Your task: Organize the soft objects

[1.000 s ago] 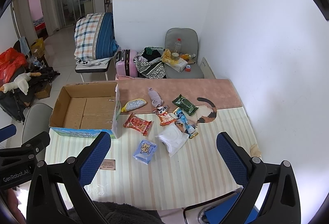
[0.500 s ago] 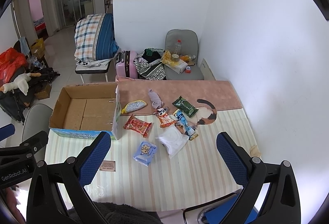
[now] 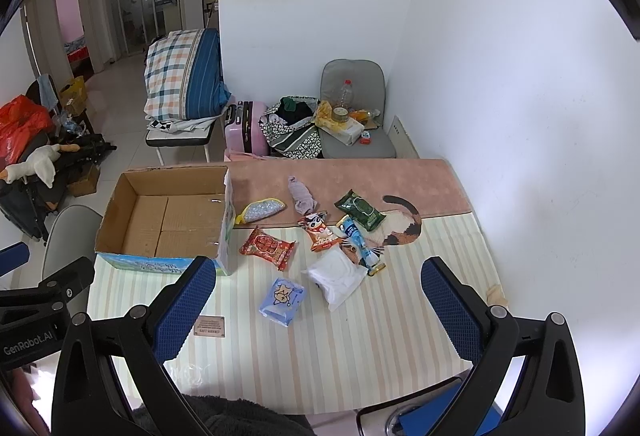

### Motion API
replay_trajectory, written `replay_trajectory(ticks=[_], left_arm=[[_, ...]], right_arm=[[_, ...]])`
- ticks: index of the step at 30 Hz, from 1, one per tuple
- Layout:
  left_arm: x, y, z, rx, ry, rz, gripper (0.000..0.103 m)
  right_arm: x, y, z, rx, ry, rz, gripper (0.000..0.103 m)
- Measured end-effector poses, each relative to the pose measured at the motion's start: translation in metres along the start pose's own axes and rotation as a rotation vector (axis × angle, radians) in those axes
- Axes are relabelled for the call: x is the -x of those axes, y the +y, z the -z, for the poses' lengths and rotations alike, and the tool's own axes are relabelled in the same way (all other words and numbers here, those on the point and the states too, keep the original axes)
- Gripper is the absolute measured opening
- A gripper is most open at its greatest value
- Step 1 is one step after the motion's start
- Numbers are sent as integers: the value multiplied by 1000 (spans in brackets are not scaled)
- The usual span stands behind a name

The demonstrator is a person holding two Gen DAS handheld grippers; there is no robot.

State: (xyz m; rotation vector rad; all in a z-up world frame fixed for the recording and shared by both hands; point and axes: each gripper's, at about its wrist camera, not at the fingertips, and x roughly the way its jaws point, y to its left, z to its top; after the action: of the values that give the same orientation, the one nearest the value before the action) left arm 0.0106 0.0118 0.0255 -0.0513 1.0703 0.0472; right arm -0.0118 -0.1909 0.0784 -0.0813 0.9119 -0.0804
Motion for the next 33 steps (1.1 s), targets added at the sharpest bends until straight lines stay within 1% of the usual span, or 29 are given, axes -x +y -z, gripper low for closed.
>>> replay_trajectory(ticks=[9, 12, 13, 15, 17, 19, 20, 21, 22, 23, 25, 28, 30, 31, 33], left_arm=[[-4, -2, -5, -8, 2, 1, 103], [-22, -12, -12, -38, 12, 5, 103], [-33, -18, -15, -56, 26, -1, 103], [-62, -33, -19, -89, 65, -1, 103], [-102, -49, -19, -120, 123, -9, 103], [-149, -66, -17, -164, 206, 10, 103], [-170, -75, -14, -185, 247, 7, 103], [-191, -85, -10, -210, 288, 29, 103], [-218, -97, -6, -233, 336, 58, 103], [-235, -106, -1, -248, 365, 56, 103], [-279, -130, 13, -280, 448, 101, 103], [-347, -168, 36, -327, 573, 139, 103], [-379, -187, 47, -345, 626, 141, 103], [-396, -194, 54, -346, 656, 139, 101], [-421, -202, 64, -335, 692, 120, 93]], right_arm=[[-6, -4, -4, -21, 2, -9, 103], [-27, -15, -2, -47, 39, -30, 103], [-41, -21, -1, -61, 66, -32, 103], [-67, -34, 2, -87, 115, -44, 103], [-108, -52, 7, -119, 200, -58, 103], [-147, -69, 17, -123, 268, -45, 103], [-171, -76, 23, -111, 308, -39, 103], [-191, -82, 32, -98, 338, -31, 103], [-212, -86, 37, -75, 366, -34, 103], [-233, -90, 44, -42, 386, -46, 103], [-279, -92, 52, 42, 428, -32, 103], [-340, -93, 61, 126, 495, -48, 103], [-371, -92, 63, 156, 527, -81, 103], [-386, -93, 66, 170, 545, -94, 103], [-406, -91, 68, 198, 563, -130, 103]])
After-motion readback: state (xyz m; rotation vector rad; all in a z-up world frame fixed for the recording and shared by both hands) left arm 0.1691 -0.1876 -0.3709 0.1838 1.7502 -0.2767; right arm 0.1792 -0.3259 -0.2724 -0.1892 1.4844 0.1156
